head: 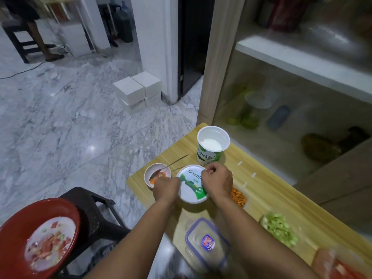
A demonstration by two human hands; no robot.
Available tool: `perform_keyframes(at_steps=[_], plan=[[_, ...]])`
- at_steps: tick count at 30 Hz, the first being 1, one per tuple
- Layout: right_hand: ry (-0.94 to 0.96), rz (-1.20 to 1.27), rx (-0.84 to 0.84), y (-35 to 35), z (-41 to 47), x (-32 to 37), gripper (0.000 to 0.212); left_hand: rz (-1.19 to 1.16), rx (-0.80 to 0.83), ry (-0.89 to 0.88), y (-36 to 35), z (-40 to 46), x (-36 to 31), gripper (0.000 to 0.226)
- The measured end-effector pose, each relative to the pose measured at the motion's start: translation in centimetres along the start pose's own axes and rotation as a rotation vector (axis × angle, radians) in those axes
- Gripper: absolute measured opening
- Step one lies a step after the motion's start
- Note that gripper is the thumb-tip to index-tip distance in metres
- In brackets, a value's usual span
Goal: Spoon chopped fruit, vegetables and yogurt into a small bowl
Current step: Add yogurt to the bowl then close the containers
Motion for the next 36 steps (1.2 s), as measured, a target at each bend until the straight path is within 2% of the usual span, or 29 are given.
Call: perform_keyframes(at_steps=[3, 4, 10, 13, 16, 19, 21, 25, 30, 36], plan=[[0.037, 0.102, -0.102, 2.1, 1.2, 1.9, 0.017, -0.044, -0.033, -0.086, -0.8, 0.1, -3.4, 0.01], [0.043, 0.117, -0.127, 2.7, 1.7, 2.5, 0.021, -0.047, -0.024, -0.126, -1.2, 0.3, -4.6, 0.008], [-0.012, 0.151, -0.136, 4.9, 6.6, 4.6, 0.036, -0.057, 0.122, -0.227, -4.6, 2.8, -9.8, 0.019], [-0.03, 0.087, -0.114, 5.1, 8.6, 4.8, 0.038, 0.038, 0.232, -0.272, -6.6, 4.5, -10.7, 0.027], [-0.032, 0.051, -0.12, 4.7, 10.2, 4.4, 0.043, 0.11, 0.246, -0.334, -7.6, 5.2, -11.4, 0.046], [0.01, -0.011, -0.16, 4.2, 10.9, 4.4, 0.047, 0.19, 0.221, -0.427, -7.9, 5.0, -12.3, 0.039], [0.085, -0.101, -0.173, 3.8, 11.0, 4.5, 0.048, 0.292, 0.215, -0.539, -8.0, 4.7, -12.6, 0.038], [0.231, -0.276, -0.152, 2.8, 11.1, 4.1, 0.047, 0.664, 0.272, -0.806, -9.6, 5.3, -12.2, 0.05], [0.321, -0.453, -0.071, 2.3, 10.7, 3.8, 0.063, 1.04, 0.357, -0.857, -10.1, 5.8, -11.3, 0.064], [0.339, -0.592, 0.004, 2.0, 11.2, 3.7, 0.066, 1.232, 0.396, -0.857, -9.8, 6.1, -12.3, 0.062]])
Point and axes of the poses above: each hand's wrist, its own z-axis towards the middle knuckle, its own y-axis out of the back of the hand, x = y × z, the point moved 4 cm from there along z, towards the middle knuckle, and after that the axes turned 6 degrees about -y, right-handed, at the moved point
